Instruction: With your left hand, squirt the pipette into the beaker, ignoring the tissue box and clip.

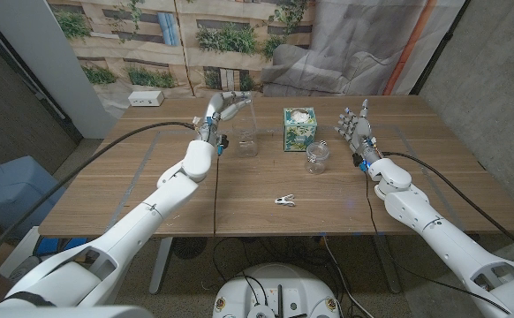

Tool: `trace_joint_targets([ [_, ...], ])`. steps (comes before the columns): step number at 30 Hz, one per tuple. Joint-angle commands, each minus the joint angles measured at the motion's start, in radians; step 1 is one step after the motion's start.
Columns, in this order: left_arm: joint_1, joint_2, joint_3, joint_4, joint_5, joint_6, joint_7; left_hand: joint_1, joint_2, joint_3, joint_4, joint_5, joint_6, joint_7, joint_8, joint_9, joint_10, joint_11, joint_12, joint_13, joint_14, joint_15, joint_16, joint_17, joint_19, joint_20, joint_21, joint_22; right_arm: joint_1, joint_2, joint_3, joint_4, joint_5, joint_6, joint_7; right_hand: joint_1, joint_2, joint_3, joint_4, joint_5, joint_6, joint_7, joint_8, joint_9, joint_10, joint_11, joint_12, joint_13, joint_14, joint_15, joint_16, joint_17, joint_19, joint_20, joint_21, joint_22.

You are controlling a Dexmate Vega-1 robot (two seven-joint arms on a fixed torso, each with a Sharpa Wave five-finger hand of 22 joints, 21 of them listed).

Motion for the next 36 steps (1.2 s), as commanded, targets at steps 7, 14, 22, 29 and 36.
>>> trace_joint_targets([
  [7,0.002,0.007,-0.004,0.014,-0.012,-0.004,-0.002,-0.005,0.0,0.003,-0.001,-0.002,-0.005,0.0,0.002,0.004,-0.005,-0.003,0.008,0.003,-0.003,-0.128,0.0,0.003,0.001,-0.005,0.0,0.003,-0.001,0.0,0.0,0.001,0.0,0.001,0.0,0.0,0.058,-0.008,-0.001,0.005,0.001,-0.008,0.007,0.002,-0.004,0.002,0.0,0.002,-0.006,-0.085,0.006,0.004,0.003,0.0,0.006,0.005],
  [14,0.008,0.013,-0.005,0.012,-0.013,0.002,-0.001,-0.004,-0.001,0.003,-0.002,-0.003,-0.004,-0.001,0.002,0.004,-0.005,-0.003,0.008,0.003,-0.004,-0.128,0.0,0.003,0.001,-0.006,0.0,0.003,0.0,0.0,0.0,0.001,0.0,0.001,0.0,0.0,0.058,-0.008,-0.001,0.005,0.001,-0.009,0.006,0.002,0.0,0.002,0.002,0.002,-0.007,-0.084,0.006,0.004,0.003,-0.001,0.006,0.005],
  [22,0.017,0.017,-0.007,0.014,-0.016,0.01,0.003,-0.003,0.001,0.003,-0.001,-0.002,-0.003,0.0,0.002,0.004,-0.005,-0.003,0.008,0.003,-0.003,-0.129,0.0,0.003,0.001,-0.006,0.001,0.003,0.0,0.0,0.0,0.001,0.0,0.001,0.0,0.0,0.058,-0.008,-0.001,0.005,0.002,-0.007,0.007,0.002,0.002,-0.002,0.003,0.003,-0.006,-0.085,0.006,0.004,0.004,-0.001,0.006,0.005],
  [29,0.021,0.019,-0.009,0.02,-0.023,0.014,0.003,-0.004,0.002,0.004,0.0,-0.002,-0.006,0.002,0.001,0.004,-0.007,-0.003,0.008,0.003,-0.004,-0.129,-0.001,0.003,0.0,-0.004,0.0,0.003,0.0,0.0,0.0,0.0,0.0,0.0,0.0,0.0,0.058,-0.008,-0.001,0.005,0.003,-0.009,0.007,0.002,0.003,0.0,0.003,0.003,-0.006,-0.085,0.006,0.004,0.004,-0.001,0.006,0.005],
  [36,0.014,0.019,-0.008,0.027,-0.021,0.012,0.006,-0.004,0.002,0.004,-0.001,-0.002,-0.005,0.001,0.002,0.004,-0.006,-0.002,0.008,0.003,-0.004,-0.128,-0.001,0.003,0.001,-0.006,0.001,0.003,0.0,0.0,0.0,0.0,0.0,0.0,0.0,0.0,0.058,-0.008,-0.001,0.005,0.003,-0.008,0.007,0.002,0.001,0.004,0.002,0.003,-0.006,-0.083,0.006,0.004,0.003,0.0,0.006,0.005],
])
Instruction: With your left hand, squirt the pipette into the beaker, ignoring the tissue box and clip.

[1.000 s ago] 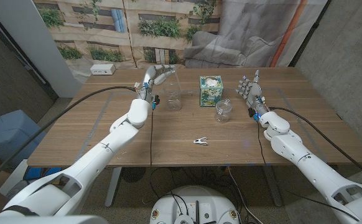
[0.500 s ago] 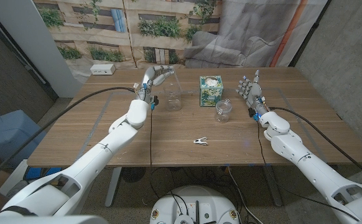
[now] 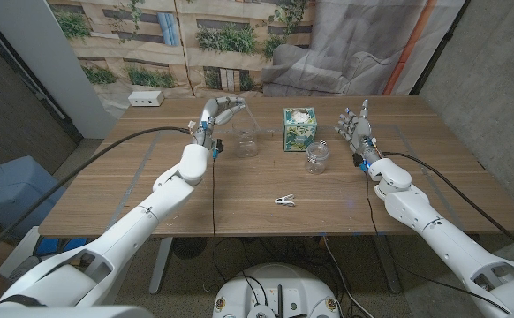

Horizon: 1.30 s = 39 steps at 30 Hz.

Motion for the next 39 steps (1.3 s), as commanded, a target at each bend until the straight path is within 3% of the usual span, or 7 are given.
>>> trace_joint_targets([
  [1,-0.003,0.002,0.0,0.01,-0.002,0.005,0.004,-0.004,0.002,0.004,-0.001,-0.002,-0.005,0.001,0.002,0.004,-0.006,-0.002,0.003,0.003,-0.003,-0.128,-0.001,0.003,0.001,-0.005,0.001,0.003,0.0,0.0,0.0,-0.001,0.0,-0.001,0.0,0.0,0.058,-0.008,-0.001,0.005,0.002,-0.009,0.007,0.002,0.001,0.002,0.002,0.003,-0.006,-0.084,0.006,0.004,0.004,0.001,0.006,0.005],
  [24,-0.009,0.007,0.01,0.012,0.0,0.015,-0.007,-0.003,0.002,0.005,-0.001,-0.002,-0.002,0.0,0.003,0.003,-0.005,-0.003,0.004,0.003,-0.002,-0.129,0.0,0.003,0.001,-0.006,0.0,0.003,0.0,-0.001,0.0,0.0,0.001,-0.001,0.004,0.0,0.058,-0.008,-0.001,0.005,0.002,-0.008,0.007,0.002,0.008,0.0,0.005,0.003,-0.006,-0.085,0.006,0.004,0.004,-0.001,0.006,0.005],
  [39,-0.034,0.004,0.004,-0.029,0.007,0.002,-0.015,-0.005,0.005,0.007,0.001,-0.002,-0.007,0.003,0.002,0.004,-0.007,-0.003,0.004,0.003,-0.003,-0.127,-0.001,0.003,-0.001,-0.003,0.0,0.004,0.0,0.0,0.0,-0.001,0.0,-0.001,0.0,0.0,0.058,-0.008,-0.001,0.005,0.003,-0.01,0.007,0.002,0.001,0.0,0.003,0.003,-0.006,-0.085,0.006,0.004,0.004,-0.001,0.006,0.005],
])
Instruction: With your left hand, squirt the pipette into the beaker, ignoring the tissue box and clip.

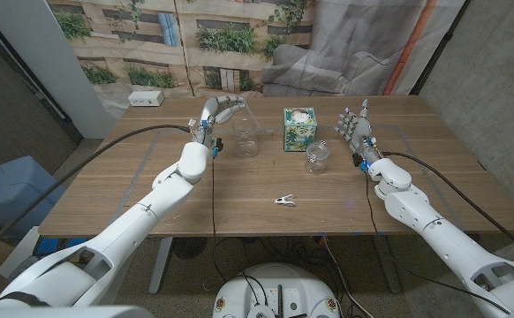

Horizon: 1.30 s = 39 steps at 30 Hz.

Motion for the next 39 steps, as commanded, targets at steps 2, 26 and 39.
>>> trace_joint_targets([
  [2,-0.012,-0.001,-0.005,-0.035,0.006,-0.006,-0.008,-0.005,0.004,0.007,0.0,-0.002,-0.002,-0.003,0.002,0.001,0.0,0.003,0.004,0.003,-0.004,-0.127,-0.001,0.002,0.0,-0.003,0.0,0.004,0.0,0.0,0.0,-0.001,0.0,0.0,-0.003,0.0,0.058,-0.008,-0.001,0.005,0.002,-0.009,0.007,0.002,-0.002,0.0,0.002,0.003,-0.006,-0.085,0.006,0.004,0.003,-0.001,0.006,0.005],
  [26,0.005,0.05,-0.039,-0.159,0.016,0.058,-0.032,-0.005,0.005,0.008,-0.001,-0.002,-0.003,-0.001,0.002,0.001,0.0,0.003,0.005,0.003,-0.001,-0.126,0.0,0.002,0.001,0.0,0.001,0.003,0.0,0.0,0.0,0.001,0.001,0.001,0.002,0.0,0.058,-0.008,-0.001,0.005,0.002,-0.008,0.007,0.002,0.0,-0.001,0.002,0.003,-0.006,-0.085,0.006,0.004,0.004,-0.001,0.006,0.005],
  [39,0.019,0.106,-0.066,-0.252,0.063,0.12,-0.03,-0.004,0.008,0.013,-0.001,-0.001,-0.001,0.003,0.003,0.002,-0.002,0.003,0.003,0.003,-0.001,-0.123,-0.001,0.002,0.002,0.002,0.001,0.004,0.0,-0.001,0.0,0.001,0.001,0.0,0.002,0.0,0.058,-0.008,-0.001,0.005,0.002,-0.01,0.007,0.002,0.0,0.001,0.002,0.003,-0.005,-0.084,0.006,0.004,0.004,-0.001,0.006,0.005],
])
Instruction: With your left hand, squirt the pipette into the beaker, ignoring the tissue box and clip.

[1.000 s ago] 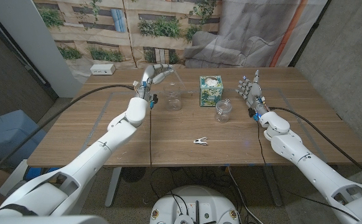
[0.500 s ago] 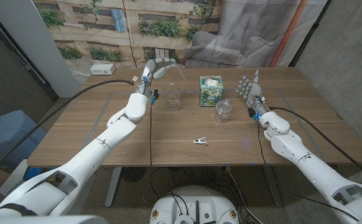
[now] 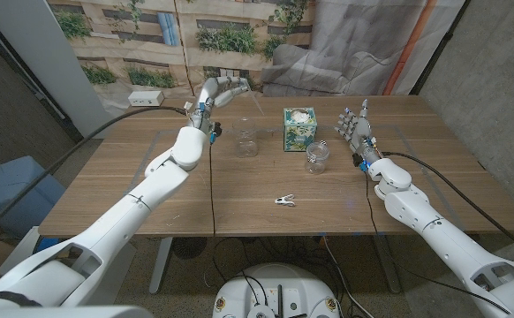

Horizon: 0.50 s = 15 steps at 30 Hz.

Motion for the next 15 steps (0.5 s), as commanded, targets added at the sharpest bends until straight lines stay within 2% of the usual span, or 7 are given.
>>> trace_joint_targets([
  [1,0.013,0.05,-0.024,-0.091,0.05,0.074,0.008,-0.004,0.008,0.01,0.002,-0.001,0.0,0.004,0.003,0.001,0.0,0.001,0.004,0.003,-0.001,-0.123,-0.001,0.002,0.003,0.002,0.002,0.004,0.0,-0.001,0.0,0.001,0.001,0.001,0.002,0.0,0.058,-0.008,-0.001,0.005,0.001,-0.009,0.006,0.002,-0.001,0.001,0.002,0.003,-0.005,-0.084,0.006,0.004,0.004,-0.001,0.006,0.005],
  [10,0.012,0.093,-0.031,-0.149,0.108,0.132,0.005,0.001,0.006,0.01,-0.001,-0.001,0.0,0.006,0.003,0.001,0.003,0.001,0.005,0.003,0.0,-0.124,0.001,0.002,0.004,0.001,0.002,0.004,0.0,-0.001,0.0,0.0,0.001,0.0,0.001,0.0,0.058,-0.008,-0.001,0.005,0.002,-0.01,0.007,0.002,-0.003,0.0,0.001,0.003,-0.006,-0.085,0.006,0.004,0.004,-0.001,0.006,0.005],
  [15,0.017,0.113,-0.038,-0.196,0.132,0.203,-0.001,0.003,0.006,0.01,-0.002,-0.001,-0.003,0.006,0.001,0.001,0.002,0.001,0.004,0.003,0.001,-0.123,0.001,0.002,0.004,0.001,0.002,0.004,0.0,-0.001,0.0,-0.001,0.001,0.0,0.001,0.0,0.058,-0.008,-0.001,0.005,0.003,-0.008,0.007,0.002,0.0,0.001,0.002,0.003,-0.007,-0.085,0.006,0.004,0.004,-0.001,0.006,0.005],
])
